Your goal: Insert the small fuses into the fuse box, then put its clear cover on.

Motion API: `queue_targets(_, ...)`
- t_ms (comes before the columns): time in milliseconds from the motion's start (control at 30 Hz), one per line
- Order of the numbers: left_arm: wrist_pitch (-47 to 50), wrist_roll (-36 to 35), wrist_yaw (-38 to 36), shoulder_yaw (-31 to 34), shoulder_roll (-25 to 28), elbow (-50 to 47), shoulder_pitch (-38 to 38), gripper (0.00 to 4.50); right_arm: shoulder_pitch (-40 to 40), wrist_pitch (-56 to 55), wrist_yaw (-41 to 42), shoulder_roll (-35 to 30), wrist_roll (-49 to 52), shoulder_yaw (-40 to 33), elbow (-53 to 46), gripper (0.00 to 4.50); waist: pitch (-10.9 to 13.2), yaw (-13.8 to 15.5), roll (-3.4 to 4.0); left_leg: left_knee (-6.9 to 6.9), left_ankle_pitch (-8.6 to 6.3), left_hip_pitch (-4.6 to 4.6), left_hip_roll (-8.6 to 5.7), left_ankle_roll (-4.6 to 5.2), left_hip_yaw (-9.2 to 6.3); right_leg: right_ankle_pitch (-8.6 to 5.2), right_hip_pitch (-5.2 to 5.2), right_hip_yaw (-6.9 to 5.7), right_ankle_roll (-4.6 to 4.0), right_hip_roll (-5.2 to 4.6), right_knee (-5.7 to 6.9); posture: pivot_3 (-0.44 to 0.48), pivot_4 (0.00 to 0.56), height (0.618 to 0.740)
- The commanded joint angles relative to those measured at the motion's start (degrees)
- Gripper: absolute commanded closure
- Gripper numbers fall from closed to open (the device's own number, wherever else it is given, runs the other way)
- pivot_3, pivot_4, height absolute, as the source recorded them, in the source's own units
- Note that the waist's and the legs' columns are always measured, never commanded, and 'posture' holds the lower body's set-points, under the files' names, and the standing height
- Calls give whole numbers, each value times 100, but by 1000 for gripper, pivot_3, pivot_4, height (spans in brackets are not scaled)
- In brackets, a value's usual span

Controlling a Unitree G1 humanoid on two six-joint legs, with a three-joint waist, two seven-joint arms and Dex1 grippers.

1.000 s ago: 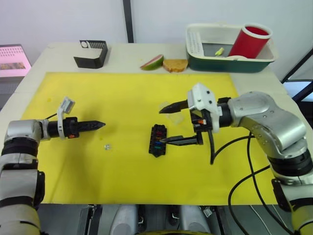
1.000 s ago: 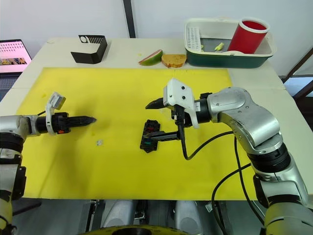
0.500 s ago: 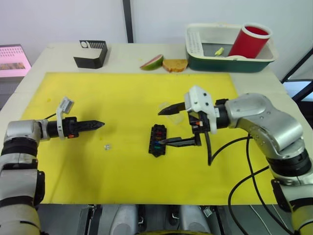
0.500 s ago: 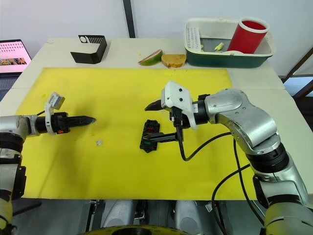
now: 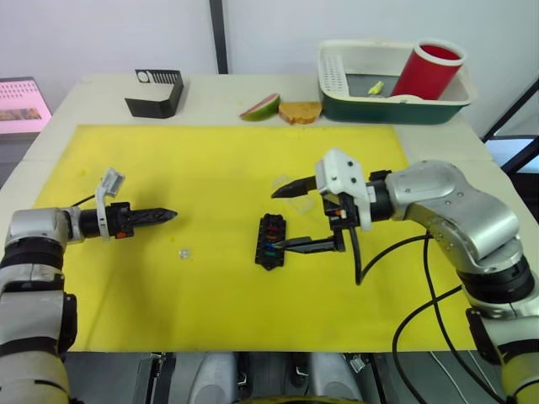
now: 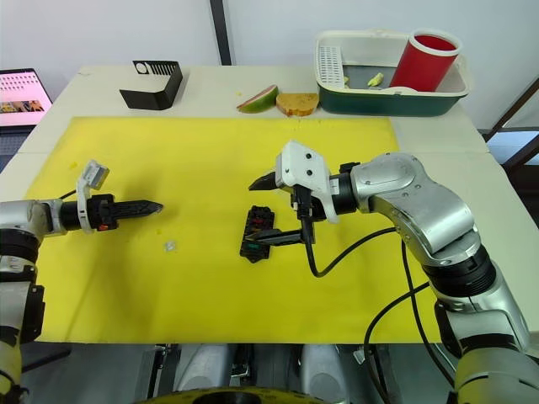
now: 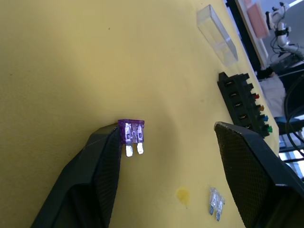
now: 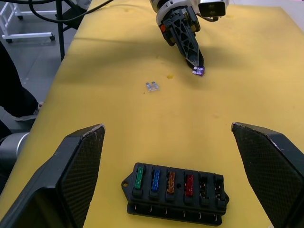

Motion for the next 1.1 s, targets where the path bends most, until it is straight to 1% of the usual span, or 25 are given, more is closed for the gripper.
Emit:
queue_targets(33,-48,133,120,102,114,106,10,1307,-141,-98,-9,30,-4,-66,-106,0,0,-1,0,0,0,0,0,0,0,0,0,0,0,0,0,0,150,740)
queue_targets(100,-52,136,136,117,123,118,16,1888,-135,-115,-1,31,-7,-63,-105,0,0,-2,0,0,0,0,0,0,0,0,0,0,0,0,0,0,150,740)
queue_targets(167,-54,150,128,120,131,108,32,2648,-129,-125,2,28,-5,-61,-109,0,0,-2,0,0,0,0,0,0,0,0,0,0,0,0,0,0,150,740)
queue_targets(500,-16,180,158,197,140,85,82,2648,-116,-164,17,39,-28,-15,-113,0,0,0,0,0,-1,-2,0,1,0,0,0,0,0,0,-3,0,150,740)
queue_targets(567,-5,176,165,215,140,78,90,3209,-117,-166,24,40,-32,-9,-116,0,0,0,0,0,-1,-2,0,1,0,0,0,-1,0,0,-3,0,150,740)
queue_targets(633,8,173,162,220,146,56,110,3981,-114,-167,29,41,-35,-7,-123,0,0,1,0,0,-1,-2,0,1,0,0,-1,0,0,0,-3,0,150,740)
queue_targets(900,22,161,161,246,182,-24,199,3981,-120,-173,33,60,-47,7,-104,0,0,-1,0,0,-1,-2,0,1,0,0,-1,0,0,0,-3,0,150,740)
queue_targets(933,27,156,165,255,183,-30,207,4252,-120,-171,29,67,-44,6,-101,0,0,-1,0,0,-1,-2,0,1,0,0,-1,0,0,0,-3,0,150,740)
queue_targets(1100,39,134,165,275,211,-121,296,4252,-115,-156,26,81,-40,3,-104,0,0,-4,0,0,-1,-2,0,1,0,0,-1,0,0,0,-3,0,150,740)
